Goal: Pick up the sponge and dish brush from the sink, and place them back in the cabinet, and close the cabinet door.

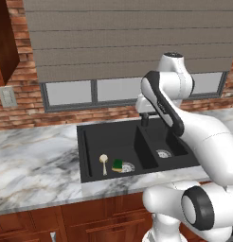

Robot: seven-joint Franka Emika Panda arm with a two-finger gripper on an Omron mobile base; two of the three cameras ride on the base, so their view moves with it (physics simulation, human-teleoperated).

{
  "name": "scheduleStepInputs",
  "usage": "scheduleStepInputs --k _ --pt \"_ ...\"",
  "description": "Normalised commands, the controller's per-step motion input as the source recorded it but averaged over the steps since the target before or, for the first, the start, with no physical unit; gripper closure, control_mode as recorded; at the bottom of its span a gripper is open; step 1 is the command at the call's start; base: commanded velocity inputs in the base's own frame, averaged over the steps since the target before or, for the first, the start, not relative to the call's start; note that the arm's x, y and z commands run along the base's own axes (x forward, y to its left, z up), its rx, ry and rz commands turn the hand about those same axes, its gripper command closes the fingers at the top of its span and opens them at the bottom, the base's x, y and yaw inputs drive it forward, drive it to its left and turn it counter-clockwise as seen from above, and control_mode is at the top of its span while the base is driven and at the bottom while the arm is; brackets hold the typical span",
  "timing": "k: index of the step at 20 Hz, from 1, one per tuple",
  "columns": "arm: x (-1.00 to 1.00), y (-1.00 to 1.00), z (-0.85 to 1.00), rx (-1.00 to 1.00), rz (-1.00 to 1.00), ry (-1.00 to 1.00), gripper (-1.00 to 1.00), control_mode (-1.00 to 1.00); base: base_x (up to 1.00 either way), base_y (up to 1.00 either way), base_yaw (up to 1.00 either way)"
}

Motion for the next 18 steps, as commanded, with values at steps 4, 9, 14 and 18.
scheduleStepInputs --k 4,9,14,18 --pt "0.10 0.21 -0.18 0.02 -0.05 0.04 -1.00 -1.00 0.00 0.00 0.00" --pt "0.15 0.28 -0.36 0.00 -0.06 0.04 -1.00 -1.00 0.00 0.00 0.00" --pt "0.21 0.25 -0.50 0.00 -0.06 0.00 -1.00 -1.00 0.00 0.00 0.00" --pt "0.26 0.16 -0.47 0.00 -0.06 0.00 -1.00 -1.00 0.00 0.00 0.00"
